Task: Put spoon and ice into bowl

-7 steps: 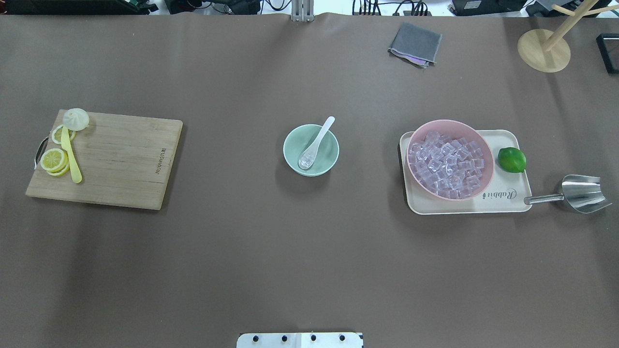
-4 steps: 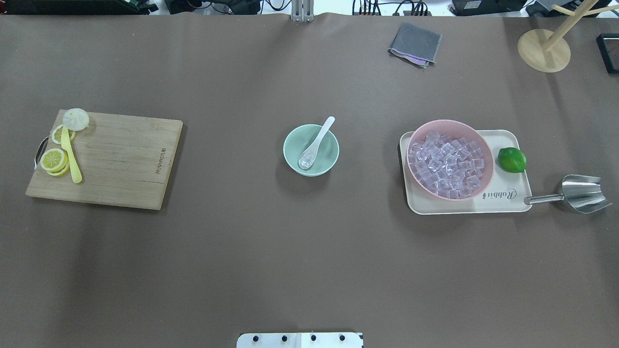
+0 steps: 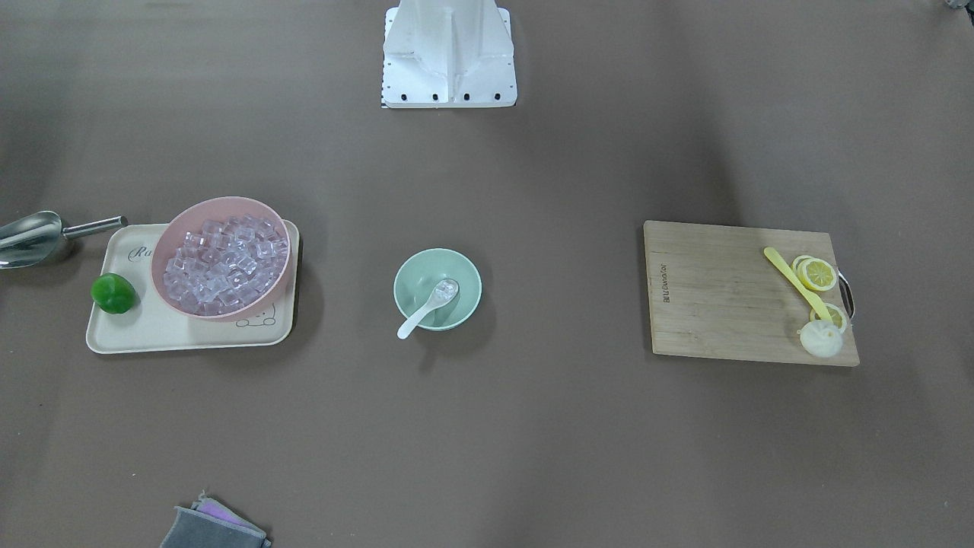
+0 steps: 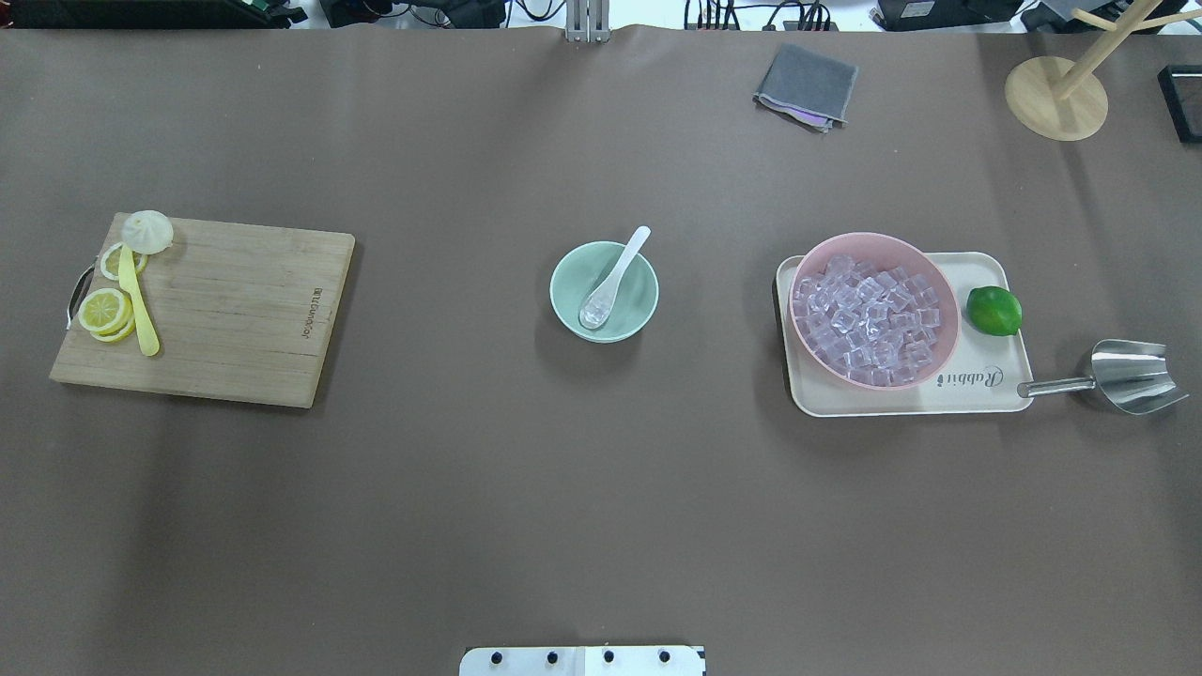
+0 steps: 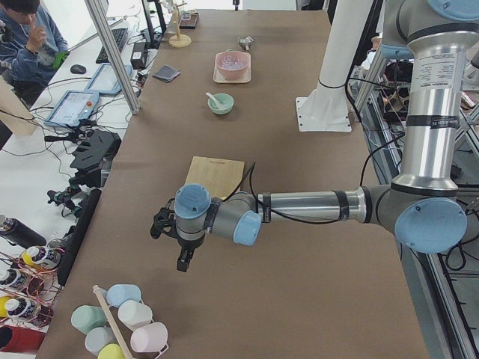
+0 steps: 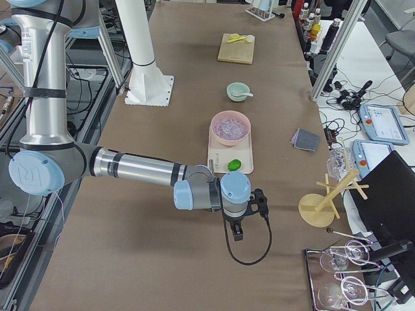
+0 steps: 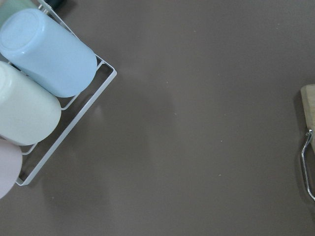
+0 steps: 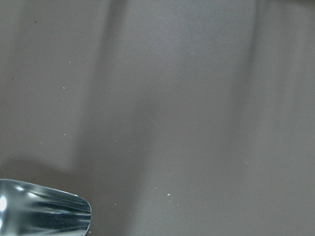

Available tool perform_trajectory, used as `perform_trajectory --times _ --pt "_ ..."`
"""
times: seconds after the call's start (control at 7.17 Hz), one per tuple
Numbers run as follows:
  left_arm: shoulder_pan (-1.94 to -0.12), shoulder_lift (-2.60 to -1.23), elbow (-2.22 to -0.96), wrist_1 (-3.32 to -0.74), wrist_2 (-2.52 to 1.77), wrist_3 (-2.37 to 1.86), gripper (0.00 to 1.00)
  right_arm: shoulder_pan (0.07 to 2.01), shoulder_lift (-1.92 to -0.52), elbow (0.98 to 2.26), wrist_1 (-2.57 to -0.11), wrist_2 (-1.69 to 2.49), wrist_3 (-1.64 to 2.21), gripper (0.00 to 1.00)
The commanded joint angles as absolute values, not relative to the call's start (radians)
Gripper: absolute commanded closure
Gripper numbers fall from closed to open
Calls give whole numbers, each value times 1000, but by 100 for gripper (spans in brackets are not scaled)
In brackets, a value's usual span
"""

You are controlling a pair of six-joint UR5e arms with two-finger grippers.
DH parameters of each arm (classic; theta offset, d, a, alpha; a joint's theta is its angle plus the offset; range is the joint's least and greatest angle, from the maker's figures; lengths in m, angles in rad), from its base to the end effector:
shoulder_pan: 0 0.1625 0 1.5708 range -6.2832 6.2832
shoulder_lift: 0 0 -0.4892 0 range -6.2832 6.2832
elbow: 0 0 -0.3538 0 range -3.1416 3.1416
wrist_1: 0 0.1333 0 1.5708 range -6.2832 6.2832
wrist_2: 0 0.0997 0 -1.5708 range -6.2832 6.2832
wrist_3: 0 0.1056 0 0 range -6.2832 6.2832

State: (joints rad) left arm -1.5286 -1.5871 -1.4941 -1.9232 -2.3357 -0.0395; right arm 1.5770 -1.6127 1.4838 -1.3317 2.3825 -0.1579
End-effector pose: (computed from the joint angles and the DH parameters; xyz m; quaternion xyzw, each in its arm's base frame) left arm -0.0399 -0.4807 0.7172 0.1198 0.3744 0.0555 0.9178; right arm 0.0594 -0.4371 0.7580 0.0827 -0.3887 -0.0912 0.9131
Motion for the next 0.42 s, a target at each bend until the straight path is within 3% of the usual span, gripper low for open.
perform_trajectory --times 0.0,0.28 --pt "-1529 -1600 -1532 -1908 -2350 -40 2 1577 -1609 1485 -1331 2382 -155 0" --pt "-1531 -1589 -1540 -1910 -2356 -40 2 1577 -1602 1474 -1333 2384 -155 0"
